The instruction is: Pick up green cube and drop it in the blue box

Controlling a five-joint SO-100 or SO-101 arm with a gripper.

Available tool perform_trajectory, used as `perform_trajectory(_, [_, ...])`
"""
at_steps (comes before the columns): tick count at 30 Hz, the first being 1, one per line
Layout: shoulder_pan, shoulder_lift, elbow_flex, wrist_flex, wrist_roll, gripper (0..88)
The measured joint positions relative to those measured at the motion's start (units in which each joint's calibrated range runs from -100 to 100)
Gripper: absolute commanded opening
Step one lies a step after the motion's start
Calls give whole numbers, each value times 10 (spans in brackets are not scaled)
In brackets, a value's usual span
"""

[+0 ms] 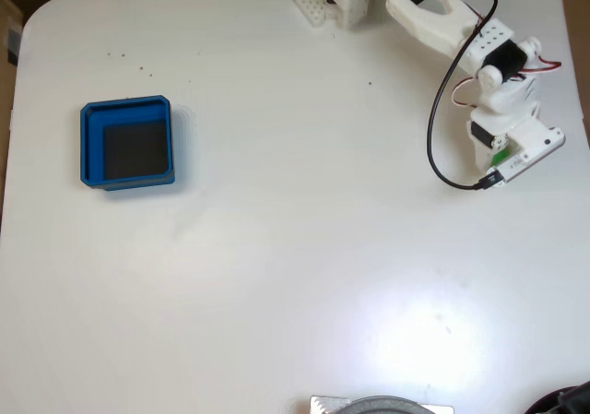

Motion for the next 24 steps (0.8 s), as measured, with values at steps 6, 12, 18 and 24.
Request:
perform_trajectory(6, [0,-65,0,54,0,11])
perform_trajectory(12, [0,-151,0,104,0,11])
perform_trajectory(18, [0,-248,0,156,0,11])
perform_trajectory(24, [23,-310,0,174,1,11])
